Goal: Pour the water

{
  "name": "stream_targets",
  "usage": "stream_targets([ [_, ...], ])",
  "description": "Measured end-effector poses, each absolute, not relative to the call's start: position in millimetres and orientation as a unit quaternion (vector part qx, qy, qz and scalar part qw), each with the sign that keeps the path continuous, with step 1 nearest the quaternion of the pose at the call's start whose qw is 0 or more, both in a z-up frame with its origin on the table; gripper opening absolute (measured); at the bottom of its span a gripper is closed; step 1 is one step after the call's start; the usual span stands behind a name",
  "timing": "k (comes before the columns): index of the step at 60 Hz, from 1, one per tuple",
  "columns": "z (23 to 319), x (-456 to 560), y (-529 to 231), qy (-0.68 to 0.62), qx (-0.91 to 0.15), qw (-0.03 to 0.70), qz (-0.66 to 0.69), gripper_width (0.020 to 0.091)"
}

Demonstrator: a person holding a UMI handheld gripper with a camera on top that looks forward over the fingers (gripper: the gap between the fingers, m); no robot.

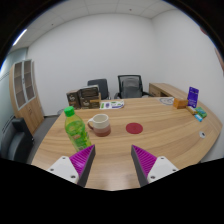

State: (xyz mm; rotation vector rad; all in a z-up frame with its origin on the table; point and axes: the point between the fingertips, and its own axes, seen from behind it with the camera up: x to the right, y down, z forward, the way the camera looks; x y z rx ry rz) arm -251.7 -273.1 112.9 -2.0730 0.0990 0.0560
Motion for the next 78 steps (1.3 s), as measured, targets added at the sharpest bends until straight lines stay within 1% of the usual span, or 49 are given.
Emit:
stream_targets([
  [7,93,-315,-284,0.022,-0.861,0.505,0.056,0.0729],
  [10,82,-333,-281,0.014,-0.864,0.5,0.06,0.0731],
  [14,76,-351,-269,-0.002,-0.863,0.502,0.056,0.0735],
  [24,81,-381,-219,-0.015,-0.844,0.533,0.057,0.0735],
  [30,84,-383,-192,-0.024,-0.835,0.549,0.033,0.0735],
  [40,72,-380,-159,-0.02,-0.83,0.558,0.008,0.0734],
  [45,76,-378,-149,-0.017,-0.815,0.579,-0.003,0.0667],
  [46,79,-378,-148,-0.013,-0.812,0.583,-0.004,0.0646],
  [49,81,-373,-144,0.003,-0.802,0.598,-0.004,0.0541],
  [50,82,-374,-143,0.006,-0.799,0.601,0.0,0.0532],
  [52,82,-375,-143,0.008,-0.795,0.606,0.007,0.0528],
  [55,83,-375,-141,0.007,-0.79,0.613,0.007,0.05],
  [61,86,-374,-140,0.006,-0.778,0.628,0.003,0.048],
  [62,87,-374,-139,0.007,-0.776,0.63,0.002,0.0462],
  [65,87,-373,-139,0.011,-0.774,0.633,-0.001,0.0437],
  [67,86,-373,-137,0.013,-0.773,0.634,-0.005,0.0437],
  [68,86,-373,-137,0.014,-0.774,0.633,-0.006,0.042],
  [78,84,-374,-137,0.019,-0.78,0.626,0.005,0.0419],
])
